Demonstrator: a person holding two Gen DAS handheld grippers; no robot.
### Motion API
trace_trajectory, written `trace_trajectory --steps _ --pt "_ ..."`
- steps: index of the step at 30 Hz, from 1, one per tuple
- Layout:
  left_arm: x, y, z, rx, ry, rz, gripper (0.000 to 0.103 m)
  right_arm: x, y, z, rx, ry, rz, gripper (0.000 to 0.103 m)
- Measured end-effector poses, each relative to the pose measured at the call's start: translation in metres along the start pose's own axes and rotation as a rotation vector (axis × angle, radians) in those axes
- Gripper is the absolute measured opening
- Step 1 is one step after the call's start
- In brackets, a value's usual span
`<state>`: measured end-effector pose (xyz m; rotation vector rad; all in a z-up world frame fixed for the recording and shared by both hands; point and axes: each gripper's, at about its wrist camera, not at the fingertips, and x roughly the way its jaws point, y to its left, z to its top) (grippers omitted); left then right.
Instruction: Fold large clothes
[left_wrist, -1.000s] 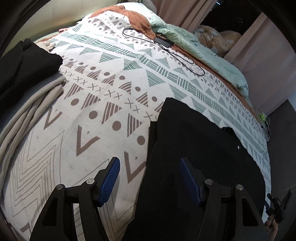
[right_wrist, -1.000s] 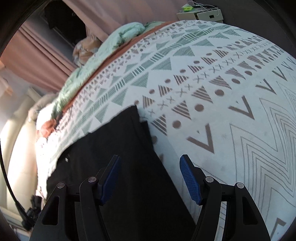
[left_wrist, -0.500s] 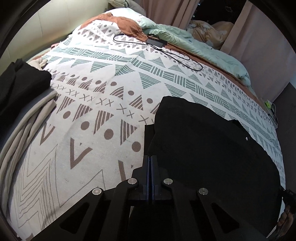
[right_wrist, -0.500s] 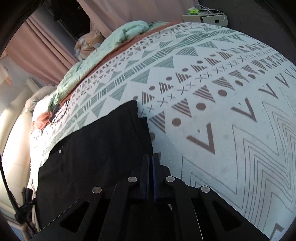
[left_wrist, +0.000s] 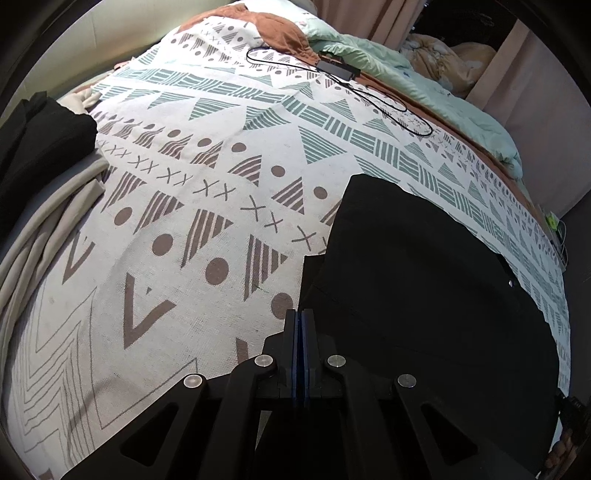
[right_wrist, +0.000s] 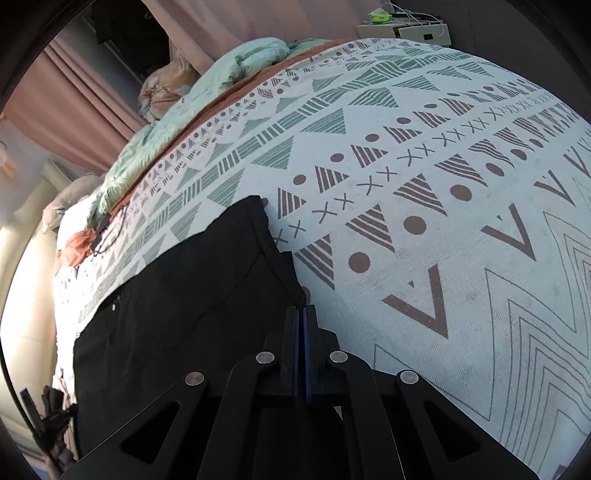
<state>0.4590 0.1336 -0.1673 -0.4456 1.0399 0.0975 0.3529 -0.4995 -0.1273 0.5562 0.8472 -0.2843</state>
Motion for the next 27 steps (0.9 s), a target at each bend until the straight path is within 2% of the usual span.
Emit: trace_trajectory --steps 2,3,4,5,6,7,9,14,20,27 --pt "-0.005 0.0 -0.001 -0.011 0.017 -0.023 0.003 -0.006 -0.001 0.001 0.017 0.001 -0.013 0.007" --pt "-0.008 0.001 -0.003 -0.016 0.028 -0.039 0.007 -0.013 -0.002 0.0 0.024 -0.007 -0.02 0.01" --pt "-0.012 0.002 -0.004 -0.02 0.035 -0.056 0.018 -0.018 -0.004 0.0 0.027 -0.012 -0.024 0.023" --pt "-0.017 0.003 -0.007 -0.024 0.034 -0.071 0.027 -0.024 -0.004 -0.001 0.029 -0.019 -0.025 0.041" --pt "-0.024 0.004 -0.009 -0.028 0.024 -0.083 0.046 -0.031 -0.005 -0.004 0.03 -0.031 -0.022 0.047" --pt "-0.031 0.005 -0.011 -0.03 0.007 -0.09 0.061 -0.038 -0.004 -0.006 0.024 -0.04 -0.019 0.049" --pt "-0.047 0.009 -0.017 -0.038 -0.027 -0.101 0.067 -0.049 -0.001 -0.012 0.011 -0.038 -0.014 0.049" --pt "-0.067 0.019 -0.038 -0.07 -0.015 -0.156 0.067 -0.074 0.003 -0.035 -0.013 -0.036 -0.007 0.049" --pt "-0.092 0.031 -0.064 -0.092 -0.018 -0.184 0.067 -0.107 0.007 -0.06 -0.037 -0.097 -0.04 0.049" --pt "-0.127 0.049 -0.095 -0.095 -0.042 -0.191 0.067 -0.137 0.024 -0.085 -0.059 -0.111 -0.008 0.049"
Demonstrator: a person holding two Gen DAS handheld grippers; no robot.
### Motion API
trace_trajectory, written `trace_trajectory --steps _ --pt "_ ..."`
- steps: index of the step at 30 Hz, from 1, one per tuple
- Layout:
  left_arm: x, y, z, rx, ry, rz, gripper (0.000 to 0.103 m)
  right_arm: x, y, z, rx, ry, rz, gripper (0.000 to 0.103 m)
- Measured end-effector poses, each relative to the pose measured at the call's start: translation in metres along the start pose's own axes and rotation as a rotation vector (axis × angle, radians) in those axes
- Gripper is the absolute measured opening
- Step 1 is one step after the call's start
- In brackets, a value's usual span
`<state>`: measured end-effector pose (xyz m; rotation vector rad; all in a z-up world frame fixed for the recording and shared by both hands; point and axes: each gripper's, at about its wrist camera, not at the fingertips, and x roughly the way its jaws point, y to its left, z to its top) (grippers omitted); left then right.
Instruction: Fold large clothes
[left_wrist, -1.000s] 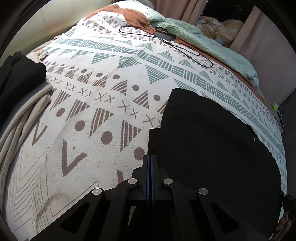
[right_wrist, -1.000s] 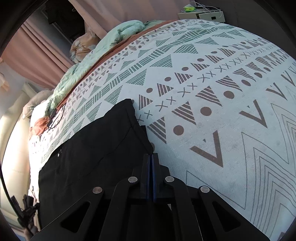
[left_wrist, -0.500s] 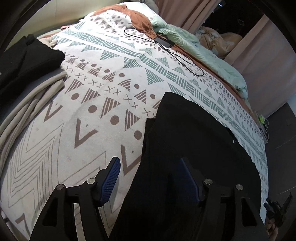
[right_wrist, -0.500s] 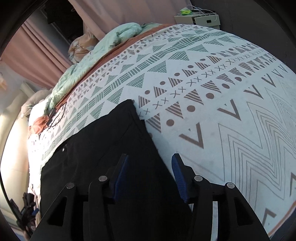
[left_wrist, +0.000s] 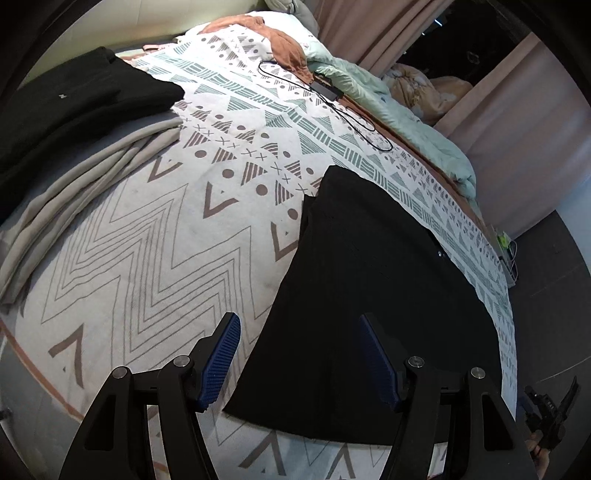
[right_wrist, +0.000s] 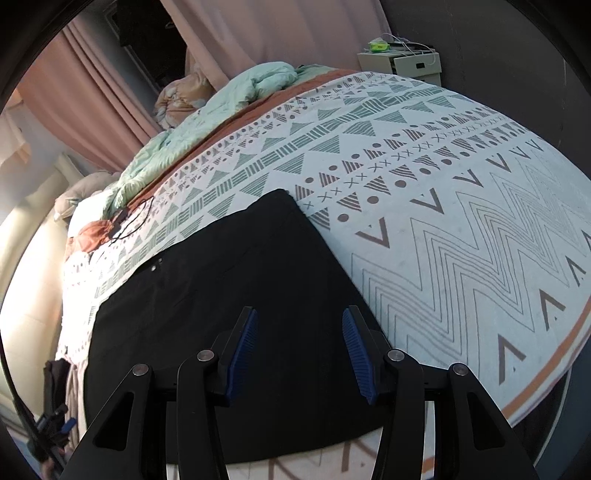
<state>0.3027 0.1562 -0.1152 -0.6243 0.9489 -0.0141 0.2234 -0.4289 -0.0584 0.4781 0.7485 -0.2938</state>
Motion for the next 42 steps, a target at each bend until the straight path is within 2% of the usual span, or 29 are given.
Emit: trace_trajectory --steps 7,10,19,28,31,38,42 --pt "-0.034 0.014 -0.017 -0.006 -0.034 -0.002 0.068 -0.027 0.027 -0.028 -0.056 -0.026 0.018 0.049" --pt "-0.041 0.023 -0.024 -0.034 -0.029 -0.033 0.068 -0.032 0.036 -0.038 -0.08 -0.024 0.007 0.049" --pt "-0.04 0.032 -0.041 -0.037 -0.032 -0.044 0.068 -0.019 0.077 -0.073 -0.201 0.05 0.049 0.049" --pt "-0.018 0.041 -0.047 -0.097 0.02 -0.11 0.068 0.017 0.122 -0.12 -0.334 0.186 0.1 0.048" --pt "-0.008 0.039 -0.048 -0.106 0.048 -0.123 0.068 0.03 0.134 -0.131 -0.36 0.219 0.103 0.043" --pt "0.014 0.041 -0.054 -0.154 0.107 -0.154 0.068 0.053 0.155 -0.142 -0.402 0.261 0.117 0.041" --pt "0.026 0.043 -0.057 -0.191 0.143 -0.198 0.068 0.066 0.161 -0.15 -0.42 0.295 0.135 0.041"
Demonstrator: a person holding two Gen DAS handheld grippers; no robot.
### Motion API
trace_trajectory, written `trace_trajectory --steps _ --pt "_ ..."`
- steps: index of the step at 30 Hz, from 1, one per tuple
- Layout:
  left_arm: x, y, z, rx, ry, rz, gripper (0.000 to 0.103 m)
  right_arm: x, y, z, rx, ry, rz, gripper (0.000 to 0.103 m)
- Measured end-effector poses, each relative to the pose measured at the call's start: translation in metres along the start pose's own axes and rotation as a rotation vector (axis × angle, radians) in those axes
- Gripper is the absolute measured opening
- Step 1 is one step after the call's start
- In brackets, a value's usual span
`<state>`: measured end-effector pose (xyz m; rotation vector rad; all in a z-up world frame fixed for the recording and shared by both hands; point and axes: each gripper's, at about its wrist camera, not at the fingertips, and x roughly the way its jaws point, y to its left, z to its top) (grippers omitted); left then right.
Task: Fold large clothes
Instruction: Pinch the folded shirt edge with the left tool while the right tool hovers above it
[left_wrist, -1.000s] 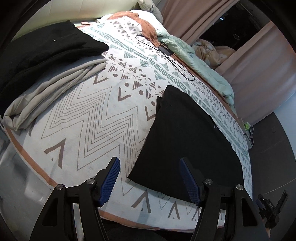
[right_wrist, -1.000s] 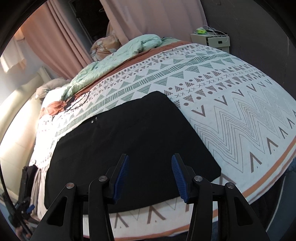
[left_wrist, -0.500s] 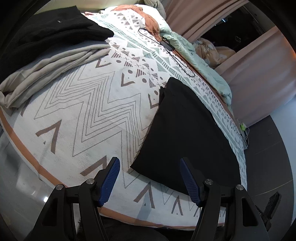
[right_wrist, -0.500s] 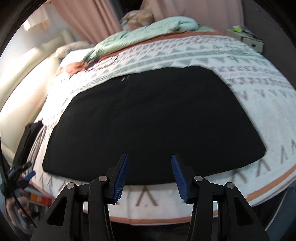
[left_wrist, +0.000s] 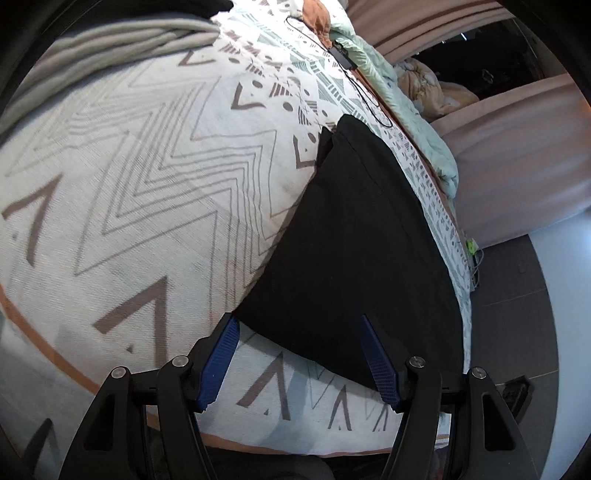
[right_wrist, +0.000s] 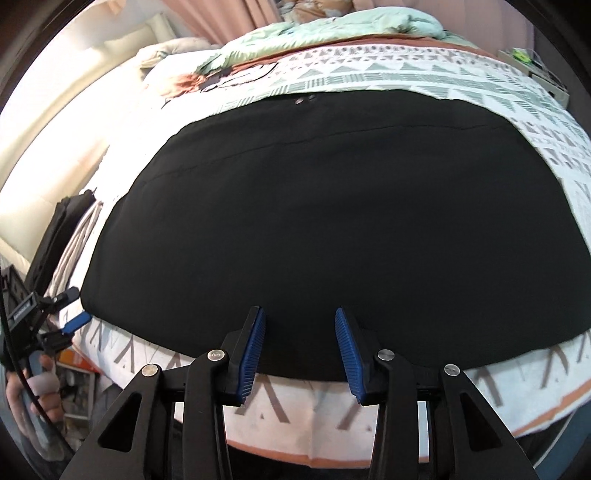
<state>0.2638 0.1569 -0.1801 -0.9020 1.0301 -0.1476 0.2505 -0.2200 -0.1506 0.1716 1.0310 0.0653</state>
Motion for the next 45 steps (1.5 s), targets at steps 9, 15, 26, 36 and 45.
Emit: trace_trajectory --steps 9,15,26,36,45 --pt "0.02 -0.002 0.013 -0.056 -0.004 -0.062 0.061 0.003 -0.001 -0.007 -0.016 0.054 0.015 0.041" --pt "0.024 0.001 0.015 -0.079 -0.007 -0.072 0.043 -0.001 0.011 0.001 -0.051 0.028 0.004 0.041" --pt "0.023 -0.002 0.011 -0.079 -0.031 -0.032 0.031 0.041 0.011 0.032 -0.039 0.065 -0.113 0.041" --pt "0.025 -0.008 0.01 -0.088 -0.047 0.011 0.031 0.068 0.008 0.091 -0.019 0.063 -0.133 0.041" --pt "0.025 -0.01 0.008 -0.128 -0.055 0.044 0.031 0.092 -0.003 0.135 -0.001 0.063 -0.105 0.041"
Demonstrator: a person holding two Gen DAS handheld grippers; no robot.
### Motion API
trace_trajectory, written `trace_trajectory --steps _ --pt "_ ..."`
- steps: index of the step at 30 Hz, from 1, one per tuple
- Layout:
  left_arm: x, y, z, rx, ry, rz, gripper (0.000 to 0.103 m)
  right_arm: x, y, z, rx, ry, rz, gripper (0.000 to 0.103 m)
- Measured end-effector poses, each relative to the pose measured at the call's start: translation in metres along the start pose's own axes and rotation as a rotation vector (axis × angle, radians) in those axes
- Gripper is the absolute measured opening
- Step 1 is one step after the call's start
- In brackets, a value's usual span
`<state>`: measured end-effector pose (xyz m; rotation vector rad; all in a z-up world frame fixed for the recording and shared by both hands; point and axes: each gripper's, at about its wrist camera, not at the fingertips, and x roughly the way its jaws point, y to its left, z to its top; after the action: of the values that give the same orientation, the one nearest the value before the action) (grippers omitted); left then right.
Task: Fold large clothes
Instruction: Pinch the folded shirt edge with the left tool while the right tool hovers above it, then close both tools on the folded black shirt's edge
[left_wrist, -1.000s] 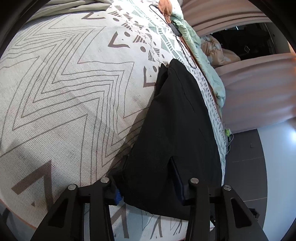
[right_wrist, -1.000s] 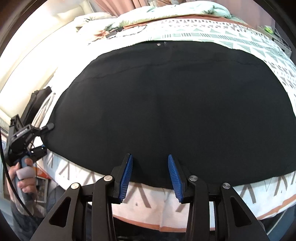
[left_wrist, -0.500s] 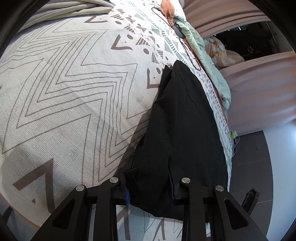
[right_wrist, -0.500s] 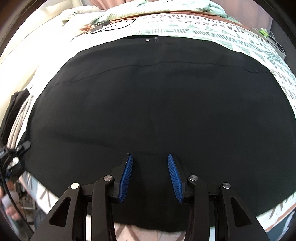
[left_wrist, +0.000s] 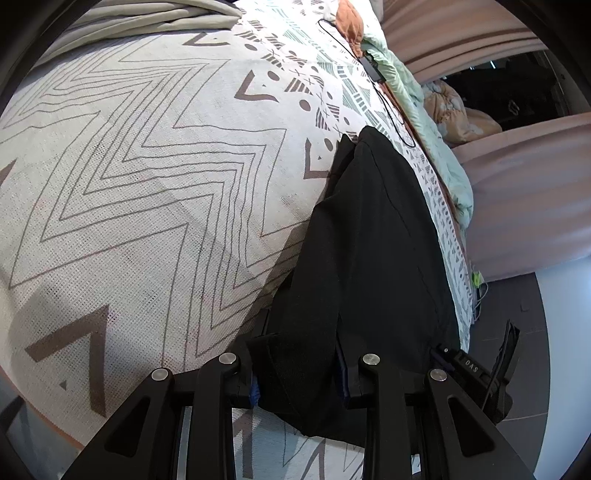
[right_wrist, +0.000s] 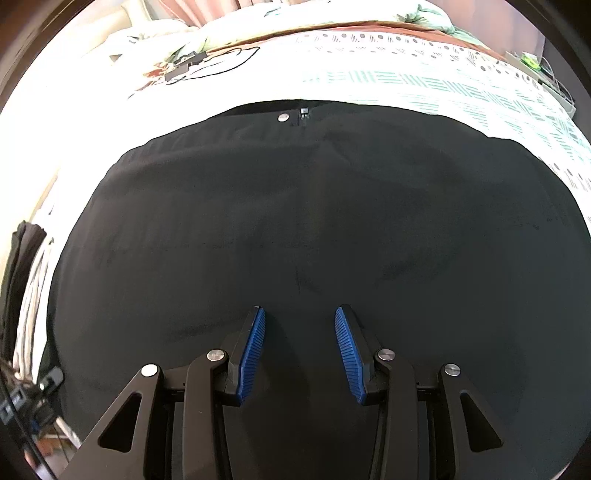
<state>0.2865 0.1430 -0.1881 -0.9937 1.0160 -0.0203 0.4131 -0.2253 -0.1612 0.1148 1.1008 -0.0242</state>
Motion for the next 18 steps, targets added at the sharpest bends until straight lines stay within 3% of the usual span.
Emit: trace_trajectory --steps 18 --pt "0.007 -0.007 0.002 -0.037 -0.012 0.057 0.031 0.045 -0.007 0.095 -0.013 -0.001 -0.028 0.041"
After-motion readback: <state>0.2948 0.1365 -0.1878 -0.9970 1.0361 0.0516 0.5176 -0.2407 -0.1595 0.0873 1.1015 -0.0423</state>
